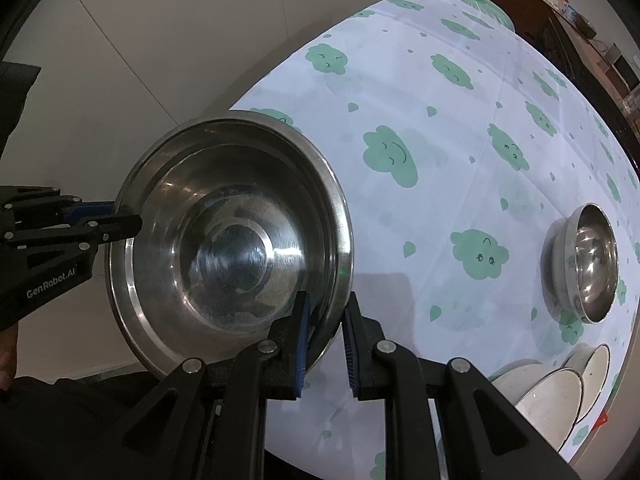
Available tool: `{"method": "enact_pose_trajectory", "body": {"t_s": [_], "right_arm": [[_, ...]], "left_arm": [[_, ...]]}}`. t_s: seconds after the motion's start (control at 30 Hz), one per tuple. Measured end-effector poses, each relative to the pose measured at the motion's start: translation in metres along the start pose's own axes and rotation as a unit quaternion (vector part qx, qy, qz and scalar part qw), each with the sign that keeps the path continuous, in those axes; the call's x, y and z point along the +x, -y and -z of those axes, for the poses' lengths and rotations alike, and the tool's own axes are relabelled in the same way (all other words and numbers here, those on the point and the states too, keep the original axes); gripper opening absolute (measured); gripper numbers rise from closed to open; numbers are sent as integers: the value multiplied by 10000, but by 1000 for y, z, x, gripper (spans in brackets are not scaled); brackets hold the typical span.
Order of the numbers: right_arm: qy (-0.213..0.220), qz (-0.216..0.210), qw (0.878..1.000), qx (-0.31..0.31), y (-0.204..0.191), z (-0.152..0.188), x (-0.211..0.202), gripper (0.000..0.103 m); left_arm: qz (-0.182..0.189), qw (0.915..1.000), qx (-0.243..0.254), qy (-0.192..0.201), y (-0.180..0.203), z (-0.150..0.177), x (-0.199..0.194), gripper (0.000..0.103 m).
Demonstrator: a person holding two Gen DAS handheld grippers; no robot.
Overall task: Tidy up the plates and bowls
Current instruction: 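Lift the stacked steel bowls with both grippers and carry them along the table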
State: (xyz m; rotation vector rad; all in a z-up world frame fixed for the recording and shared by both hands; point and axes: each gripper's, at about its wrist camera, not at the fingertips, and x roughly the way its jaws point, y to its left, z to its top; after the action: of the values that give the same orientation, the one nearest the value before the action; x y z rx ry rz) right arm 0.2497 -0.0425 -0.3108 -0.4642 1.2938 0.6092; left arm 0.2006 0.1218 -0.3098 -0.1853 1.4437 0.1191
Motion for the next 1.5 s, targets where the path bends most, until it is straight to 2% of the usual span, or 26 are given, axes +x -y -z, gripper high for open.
{"method": "enact_pose_trajectory", "body": {"t_s": [0.87, 1.03, 1.33, 1.5], "right_arm": [[125, 174, 9998, -57, -4, 4, 0, 18], [138, 55, 9998, 131, 0, 4, -2, 18], [183, 107, 9996, 173, -1, 4, -2, 22], [404, 71, 9991, 144, -5, 1, -12, 33]], "left_arm": [[-69, 9999, 73, 111, 3, 2, -3, 14], [-46, 9999, 76, 128, 3, 3, -4, 14], [-39, 9999, 97, 136, 4, 4, -4, 14], [2, 9995, 183, 273, 7, 4, -10, 21]]}}
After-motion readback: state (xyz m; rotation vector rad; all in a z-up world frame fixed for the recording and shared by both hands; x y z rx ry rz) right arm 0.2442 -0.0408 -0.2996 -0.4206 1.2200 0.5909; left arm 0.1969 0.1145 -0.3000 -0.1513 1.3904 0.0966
